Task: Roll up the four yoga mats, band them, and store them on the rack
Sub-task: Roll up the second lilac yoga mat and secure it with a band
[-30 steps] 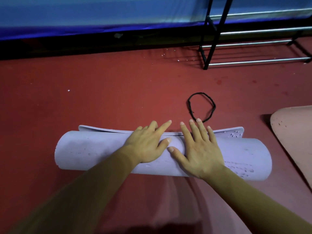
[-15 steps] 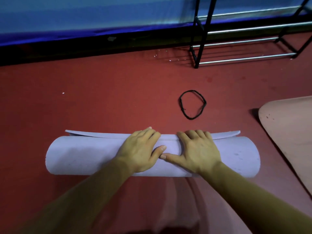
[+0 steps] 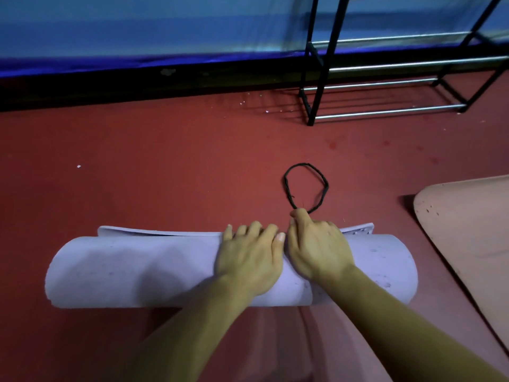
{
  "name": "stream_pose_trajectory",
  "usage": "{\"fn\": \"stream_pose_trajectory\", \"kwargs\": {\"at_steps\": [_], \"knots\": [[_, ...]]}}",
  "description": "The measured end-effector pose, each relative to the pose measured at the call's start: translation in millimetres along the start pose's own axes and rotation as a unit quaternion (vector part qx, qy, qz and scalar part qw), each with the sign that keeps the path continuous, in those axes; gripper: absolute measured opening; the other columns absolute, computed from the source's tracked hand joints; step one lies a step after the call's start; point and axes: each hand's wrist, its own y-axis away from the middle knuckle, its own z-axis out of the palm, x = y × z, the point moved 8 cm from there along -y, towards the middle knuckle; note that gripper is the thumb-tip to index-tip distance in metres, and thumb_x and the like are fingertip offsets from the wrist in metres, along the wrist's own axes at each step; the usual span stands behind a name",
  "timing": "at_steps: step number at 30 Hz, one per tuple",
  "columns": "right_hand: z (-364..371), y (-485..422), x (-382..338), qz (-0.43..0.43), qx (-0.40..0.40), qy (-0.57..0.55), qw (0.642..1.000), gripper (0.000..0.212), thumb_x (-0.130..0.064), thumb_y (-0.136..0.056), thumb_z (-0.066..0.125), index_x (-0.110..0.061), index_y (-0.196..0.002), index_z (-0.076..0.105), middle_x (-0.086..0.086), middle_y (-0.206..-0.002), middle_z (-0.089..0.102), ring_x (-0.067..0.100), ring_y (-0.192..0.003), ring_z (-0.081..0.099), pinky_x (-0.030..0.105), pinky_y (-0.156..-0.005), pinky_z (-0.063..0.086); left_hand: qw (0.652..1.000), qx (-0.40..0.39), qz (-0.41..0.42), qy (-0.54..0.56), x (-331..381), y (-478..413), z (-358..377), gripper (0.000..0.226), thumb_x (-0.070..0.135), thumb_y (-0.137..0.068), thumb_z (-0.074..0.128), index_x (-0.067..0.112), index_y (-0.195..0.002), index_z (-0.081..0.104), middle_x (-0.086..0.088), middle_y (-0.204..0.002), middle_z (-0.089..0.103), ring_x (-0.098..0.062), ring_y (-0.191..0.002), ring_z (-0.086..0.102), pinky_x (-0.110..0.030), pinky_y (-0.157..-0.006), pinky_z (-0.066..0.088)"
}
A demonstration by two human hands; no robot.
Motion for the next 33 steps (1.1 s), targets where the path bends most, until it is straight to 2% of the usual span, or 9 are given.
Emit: {"fn": "stream_pose_trajectory", "kwargs": {"at_steps": [5,7,10,16,21,23,26,29,33], "knots": [[-3.4,-11.5,6.2,0.028,0.012,-0.024,0.999,0.027,-0.042,-0.104,0.035,-0.020,-0.098,0.050,0.006,-0.070,0.066,0.040,-0.073,0.063,0.039,-0.064,0.029,0.995,0.001,0.005,0.098,-9.2,-25.2,-0.4,0.059,0.054,-0.099,0.008,0.035,-0.136,0.049,0.010,-0.131,0.065,-0.024,-0.112,0.062,-0.040,-0.098,0.042],[-4.5,-13.3,10.7,0.035,0.001,-0.014,0.999,0.043,-0.052,-0.101,0.028,-0.021,-0.112,0.056,0.005,-0.088,0.073,0.037,-0.087,0.067,0.041,-0.072,0.040,0.993,-0.009,0.017,0.118,-9.6,-39.7,1.4,0.046,0.049,-0.104,0.016,0.035,-0.132,0.049,0.006,-0.129,0.067,-0.027,-0.112,0.063,-0.040,-0.096,0.044],[-1.8,-16.8,16.7,0.044,-0.031,0.017,0.998,0.062,-0.063,-0.095,0.017,-0.025,-0.119,0.061,-0.001,-0.100,0.074,0.030,-0.098,0.066,0.039,-0.088,0.039,0.986,-0.031,0.007,0.161,-14.8,-58.3,4.3,0.035,0.045,-0.106,0.023,0.032,-0.123,0.050,-0.004,-0.114,0.072,-0.034,-0.107,0.064,-0.040,-0.087,0.045],[10.1,-30.0,18.6,0.064,-0.149,0.050,0.986,0.049,-0.055,-0.102,0.024,-0.031,-0.131,0.055,-0.004,-0.126,0.064,0.025,-0.120,0.056,0.039,-0.098,0.034,0.977,-0.097,-0.010,0.189,-14.8,-71.1,3.5,0.034,0.045,-0.107,0.025,0.031,-0.127,0.049,-0.003,-0.124,0.069,-0.033,-0.114,0.063,-0.039,-0.091,0.046],[13.9,-33.2,20.4,0.073,-0.215,-0.006,0.974,0.062,-0.062,-0.101,0.023,-0.032,-0.154,0.031,-0.002,-0.144,0.054,0.023,-0.133,0.049,0.041,-0.108,0.035,0.962,-0.157,-0.046,0.217,-17.3,-76.8,6.4,0.039,0.053,-0.105,0.022,0.039,-0.138,0.038,-0.009,-0.132,0.064,-0.035,-0.118,0.060,-0.042,-0.096,0.046],[16.0,-47.3,27.5,0.077,-0.213,-0.042,0.973,0.067,-0.067,-0.098,0.024,-0.031,-0.154,0.030,0.002,-0.140,0.057,0.026,-0.131,0.052,0.043,-0.106,0.040,0.962,-0.171,-0.046,0.208,-18.9,-88.2,9.8,0.047,0.051,-0.106,0.021,0.042,-0.152,0.024,-0.011,-0.151,0.048,-0.037,-0.119,0.059,-0.044,-0.098,0.044],[25.4,-80.6,47.0,0.116,-0.183,-0.104,0.971,0.058,-0.062,-0.100,0.036,-0.024,-0.144,0.045,0.008,-0.132,0.062,0.030,-0.125,0.056,0.038,-0.099,0.044,0.968,-0.177,-0.013,0.177,-18.9,-108.1,16.3,0.054,0.042,-0.107,0.013,0.032,-0.160,0.005,0.009,-0.169,-0.005,-0.040,-0.111,0.060,-0.049,-0.092,0.042],[45.8,-110.7,67.7,0.172,-0.201,-0.096,0.959,0.052,-0.055,-0.103,0.043,-0.016,-0.137,0.048,0.016,-0.132,0.059,0.036,-0.123,0.054,0.040,-0.097,0.044,0.963,-0.197,-0.044,0.179,-27.9,-126.4,29.0,0.059,0.050,-0.103,0.008,0.037,-0.159,-0.004,-0.004,-0.166,0.025,-0.043,-0.111,0.058,-0.050,-0.093,0.040],[65.0,-141.7,66.9,0.133,-0.258,0.026,0.957,0.045,-0.053,-0.103,0.044,-0.013,-0.123,0.049,0.017,-0.127,0.058,0.037,-0.121,0.054,0.045,-0.096,0.046,0.945,-0.220,-0.099,0.222,-34.6,-136.3,34.6,0.059,0.063,-0.100,0.016,0.053,-0.154,-0.008,-0.024,-0.136,0.057,-0.043,-0.121,0.055,-0.050,-0.102,0.038]]}}
